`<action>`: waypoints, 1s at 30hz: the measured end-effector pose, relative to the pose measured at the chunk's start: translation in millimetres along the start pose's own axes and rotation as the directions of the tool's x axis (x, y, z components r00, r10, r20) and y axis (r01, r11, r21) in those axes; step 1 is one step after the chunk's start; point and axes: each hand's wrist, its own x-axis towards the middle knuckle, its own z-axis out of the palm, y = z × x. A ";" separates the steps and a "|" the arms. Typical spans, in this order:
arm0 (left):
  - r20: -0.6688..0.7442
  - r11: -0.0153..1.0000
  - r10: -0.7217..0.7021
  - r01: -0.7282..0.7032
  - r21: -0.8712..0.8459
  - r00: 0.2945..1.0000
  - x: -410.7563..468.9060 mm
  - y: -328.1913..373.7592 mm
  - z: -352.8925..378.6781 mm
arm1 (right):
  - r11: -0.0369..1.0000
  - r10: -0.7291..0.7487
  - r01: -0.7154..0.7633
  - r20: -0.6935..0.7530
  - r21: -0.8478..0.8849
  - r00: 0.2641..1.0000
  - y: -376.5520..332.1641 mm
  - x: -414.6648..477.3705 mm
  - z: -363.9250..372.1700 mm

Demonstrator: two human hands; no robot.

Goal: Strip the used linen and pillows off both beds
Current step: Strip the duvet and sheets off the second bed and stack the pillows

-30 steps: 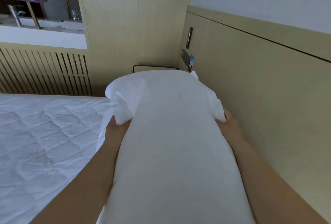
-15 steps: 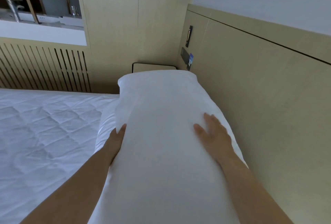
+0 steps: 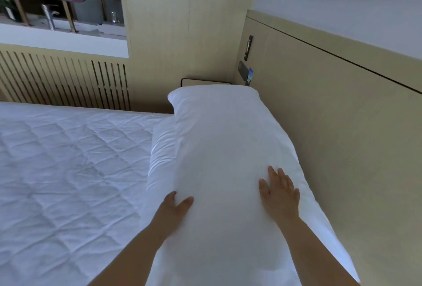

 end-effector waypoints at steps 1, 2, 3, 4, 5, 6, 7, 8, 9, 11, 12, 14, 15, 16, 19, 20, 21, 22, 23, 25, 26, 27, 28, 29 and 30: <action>0.009 1.000 0.006 -0.006 0.004 1.000 -8.4 -6.7 -7.0 | 0.999 -0.022 0.023 -0.037 0.043 0.999 -4.3 -9.2 0.1; 0.011 1.000 0.019 -0.019 0.017 1.000 -16.5 -13.2 -14.8 | 0.992 -0.059 0.069 -0.089 0.108 0.994 -11.2 -17.1 0.9; 0.003 0.998 0.033 -0.033 0.046 0.999 -24.5 -21.6 -23.1 | 0.976 -0.114 0.138 -0.143 0.171 0.983 -20.7 -25.5 2.4; -0.007 0.995 0.048 -0.047 0.085 0.999 -33.2 -32.2 -31.0 | 0.949 -0.172 0.213 -0.183 0.231 0.968 -31.9 -34.6 5.3; -0.029 0.991 0.064 -0.060 0.122 0.998 -42.7 -44.5 -38.6 | 0.913 -0.237 0.291 -0.211 0.284 0.948 -45.0 -44.5 8.6; -0.066 0.988 0.074 -0.064 0.140 0.995 -53.7 -58.3 -46.0 | 0.872 -0.308 0.367 -0.218 0.325 0.926 -58.8 -53.8 13.5; -0.115 0.988 0.072 -0.055 0.141 0.991 -66.5 -72.8 -54.4 | 0.834 -0.378 0.429 -0.207 0.347 0.902 -72.6 -63.4 20.6; -0.164 0.992 0.052 -0.032 0.122 0.985 -81.4 -87.8 -63.3 | 0.799 -0.437 0.479 -0.197 0.362 0.878 -85.1 -73.2 30.2; -0.215 0.996 0.031 -0.011 0.094 0.976 -97.9 -103.1 -72.8 | 0.767 -0.483 0.525 -0.208 0.368 0.851 -96.8 -82.8 41.0; -0.333 0.998 0.010 0.013 0.067 0.943 -134.4 -131.8 -99.1 | 0.718 -0.522 0.568 -0.227 0.403 0.822 -126.7 -100.3 63.4; -0.402 0.998 -0.019 0.040 0.044 0.916 -154.4 -146.9 -114.9 | 0.697 -0.539 0.561 -0.190 0.447 0.821 -145.4 -111.2 74.3; -0.553 0.995 -0.098 0.100 -0.027 0.827 -197.8 -178.6 -149.7 | 0.638 -0.634 0.562 -0.055 0.526 0.771 -187.7 -143.3 98.4; -0.634 0.991 -0.132 0.124 -0.057 0.762 -220.3 -194.4 -167.1 | 0.599 -0.701 0.584 0.006 0.548 0.714 -209.2 -164.1 109.7; -0.700 0.984 -0.171 0.159 -0.082 0.694 -243.4 -209.8 -182.6 | 0.548 -0.770 0.610 0.059 0.573 0.636 -230.4 -186.8 121.4; -0.812 0.957 -0.280 0.221 -0.190 0.513 -309.1 -253.9 -217.3 | 0.427 -0.898 0.658 0.208 0.620 0.387 -283.1 -266.1 145.8; -0.826 0.943 -0.321 0.233 -0.236 0.464 -329.2 -268.4 -225.4 | 0.400 -0.916 0.666 0.241 0.630 0.322 -297.2 -292.4 154.6; -0.831 0.929 -0.361 0.245 -0.279 0.423 -348.1 -282.7 -232.7 | 0.385 -0.923 0.671 0.276 0.634 0.269 -310.1 -318.9 162.5; -0.833 0.914 -0.397 0.253 -0.318 0.385 -366.6 -296.9 -239.9 | 0.365 -0.929 0.674 0.300 0.642 0.218 -322.9 -345.8 170.5; -0.833 0.899 -0.430 0.251 -0.359 0.348 -385.6 -310.3 -246.7 | 0.342 -0.933 0.682 0.317 0.646 0.168 -334.9 -373.9 177.8; -0.817 0.860 -0.503 0.252 -0.443 0.280 -425.5 -336.8 -261.7 | 0.301 -0.936 0.689 0.341 0.659 0.082 -357.4 -432.5 192.6; -0.807 0.839 -0.537 0.259 -0.479 0.247 -446.1 -351.9 -269.8 | 0.286 -0.933 0.689 0.356 0.665 0.043 -367.9 -462.8 200.9; -0.794 0.818 -0.566 0.274 -0.506 0.221 -466.7 -367.6 -278.0 | 0.269 -0.929 0.693 0.371 0.669 0.002 -377.3 -492.7 208.7; -0.782 0.797 -0.591 0.294 -0.528 0.198 -487.0 -382.1 -285.3 | 0.249 -0.922 0.694 0.385 0.675 -0.044 -384.8 -522.7 217.2; -0.776 0.780 -0.607 0.317 -0.540 0.172 -507.3 -395.8 -291.8 | 0.221 -0.912 0.700 0.398 0.679 -0.098 -391.0 -552.6 225.6; -0.776 0.768 -0.615 0.328 -0.550 0.139 -526.9 -408.3 -297.2 | 0.196 -0.897 0.702 0.414 0.685 -0.154 -396.4 -582.1 233.3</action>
